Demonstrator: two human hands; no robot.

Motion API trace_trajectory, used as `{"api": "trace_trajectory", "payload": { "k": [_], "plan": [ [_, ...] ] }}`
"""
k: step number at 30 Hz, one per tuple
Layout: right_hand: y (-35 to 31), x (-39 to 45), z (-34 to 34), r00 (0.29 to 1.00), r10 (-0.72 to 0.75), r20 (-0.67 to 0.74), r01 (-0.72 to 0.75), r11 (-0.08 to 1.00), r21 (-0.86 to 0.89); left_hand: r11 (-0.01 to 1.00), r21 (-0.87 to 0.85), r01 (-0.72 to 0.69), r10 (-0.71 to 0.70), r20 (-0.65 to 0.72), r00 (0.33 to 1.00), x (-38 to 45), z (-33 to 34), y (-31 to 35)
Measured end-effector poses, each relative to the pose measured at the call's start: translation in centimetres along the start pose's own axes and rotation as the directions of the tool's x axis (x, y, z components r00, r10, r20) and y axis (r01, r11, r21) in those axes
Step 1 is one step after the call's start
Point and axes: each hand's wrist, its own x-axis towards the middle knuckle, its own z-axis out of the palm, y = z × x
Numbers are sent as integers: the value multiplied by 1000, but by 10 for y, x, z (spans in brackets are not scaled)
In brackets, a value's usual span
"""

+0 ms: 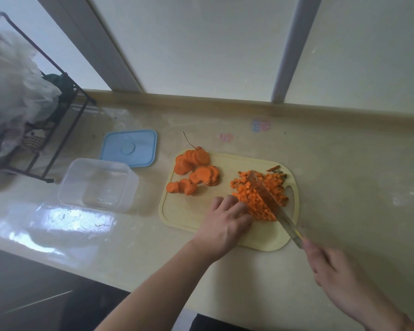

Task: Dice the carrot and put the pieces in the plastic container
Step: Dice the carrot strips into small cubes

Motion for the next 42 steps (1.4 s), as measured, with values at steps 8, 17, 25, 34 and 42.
{"api": "trace_trajectory", "payload": {
  "k": [8, 17, 25, 34, 42],
  "plan": [
    [5, -1, 0, 1000, 11, -6, -11, 1000, 10, 999, 23, 23, -23, -9, 1000, -10, -5, -4],
    [2, -2, -1, 1000, 2, -6, -2, 1000, -4, 914, -297, 276, -291, -7, 957, -26, -16, -10],
    [3, -7, 1, 998, -29, 63, 29, 1000, 5, 935, -320, 154, -74, 248, 966, -29, -36, -47],
    [2, -17, 15, 996, 20, 86, -18, 1000, -14, 935, -329, 129, -59, 213, 975, -24, -37, -43],
    [2, -18, 18, 995, 48, 83, -47, 999, -15, 970, -236, 61, -16, 191, 981, -30, -25, -46]
  ]
}}
